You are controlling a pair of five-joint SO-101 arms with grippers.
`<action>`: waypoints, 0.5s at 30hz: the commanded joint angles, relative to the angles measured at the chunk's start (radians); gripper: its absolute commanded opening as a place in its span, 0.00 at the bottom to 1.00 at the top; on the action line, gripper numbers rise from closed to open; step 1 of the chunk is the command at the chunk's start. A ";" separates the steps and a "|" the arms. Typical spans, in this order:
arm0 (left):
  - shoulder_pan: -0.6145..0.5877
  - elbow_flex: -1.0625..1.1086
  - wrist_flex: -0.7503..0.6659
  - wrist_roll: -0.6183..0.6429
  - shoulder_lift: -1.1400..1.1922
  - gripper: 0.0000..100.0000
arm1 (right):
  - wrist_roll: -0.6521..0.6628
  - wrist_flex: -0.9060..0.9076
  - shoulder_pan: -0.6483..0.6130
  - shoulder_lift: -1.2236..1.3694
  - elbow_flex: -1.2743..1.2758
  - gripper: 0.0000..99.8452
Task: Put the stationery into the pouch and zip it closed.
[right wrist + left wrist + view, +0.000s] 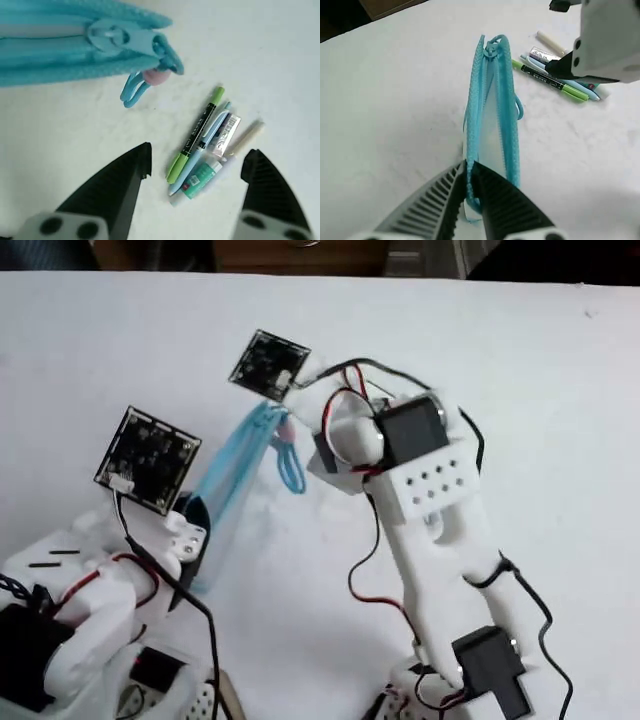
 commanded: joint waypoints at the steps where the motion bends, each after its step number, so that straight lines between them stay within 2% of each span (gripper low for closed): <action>1: -0.007 0.009 0.006 -0.002 0.015 0.03 | -0.023 -0.053 0.002 -0.031 0.077 0.30; 4: -0.007 0.017 0.006 -0.003 0.015 0.04 | -0.015 -0.053 -0.033 -0.035 0.130 0.30; 8: -0.051 0.018 0.008 0.003 0.015 0.17 | -0.023 -0.054 -0.035 -0.035 0.146 0.30; 12: -0.159 0.083 0.008 0.002 0.015 0.27 | -0.023 -0.054 0.033 -0.036 0.146 0.30; 15: -0.217 0.155 0.006 -0.005 0.015 0.27 | -0.048 -0.079 0.116 -0.036 0.146 0.30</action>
